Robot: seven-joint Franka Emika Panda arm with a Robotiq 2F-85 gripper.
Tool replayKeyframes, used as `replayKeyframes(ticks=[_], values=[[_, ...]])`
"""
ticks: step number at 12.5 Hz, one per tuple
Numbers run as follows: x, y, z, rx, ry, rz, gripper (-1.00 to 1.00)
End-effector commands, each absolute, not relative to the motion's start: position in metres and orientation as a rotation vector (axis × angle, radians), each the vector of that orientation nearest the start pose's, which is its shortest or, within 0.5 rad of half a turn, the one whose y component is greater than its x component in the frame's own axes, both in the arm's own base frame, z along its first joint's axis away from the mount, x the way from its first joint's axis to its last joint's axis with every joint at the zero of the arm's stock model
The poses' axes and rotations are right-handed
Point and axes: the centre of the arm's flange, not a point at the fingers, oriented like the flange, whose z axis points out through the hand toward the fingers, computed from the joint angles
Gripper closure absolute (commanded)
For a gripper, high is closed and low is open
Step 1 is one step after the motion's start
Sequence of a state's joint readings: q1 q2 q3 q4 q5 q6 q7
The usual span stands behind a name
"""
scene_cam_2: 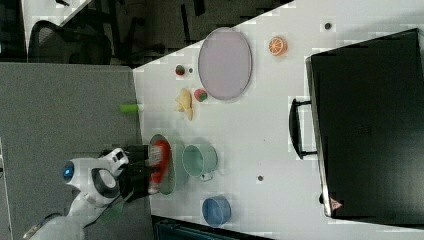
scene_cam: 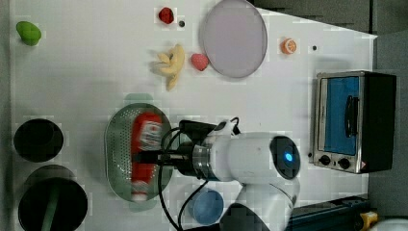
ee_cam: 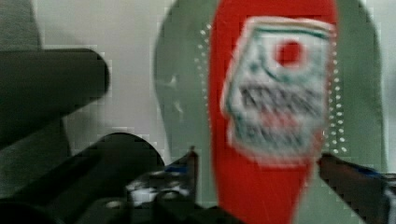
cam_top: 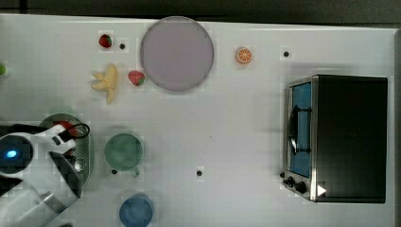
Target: Pick Ketchup from the table and place it in strainer.
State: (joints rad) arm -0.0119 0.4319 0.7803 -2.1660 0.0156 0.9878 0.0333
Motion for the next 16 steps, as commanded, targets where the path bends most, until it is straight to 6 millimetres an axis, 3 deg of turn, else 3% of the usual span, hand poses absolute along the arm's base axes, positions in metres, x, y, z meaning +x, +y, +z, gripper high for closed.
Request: replayKeyframes(ticks=[1, 4, 7, 11, 16], values=[[0.429, 0.392, 0.263, -2.837, 0.248, 0.166, -1.0], [0.44, 0.373, 0.286, -2.868, 0.431, 0.153, -1.0], [0.46, 0.328, 0.335, -2.964, 0.58, 0.11, -1.0], [0.492, 0.232, 0.426, -3.004, 0.875, -0.06, -1.0], [0.508, 0.082, 0.519, -2.842, 1.362, -0.115, -1.0]])
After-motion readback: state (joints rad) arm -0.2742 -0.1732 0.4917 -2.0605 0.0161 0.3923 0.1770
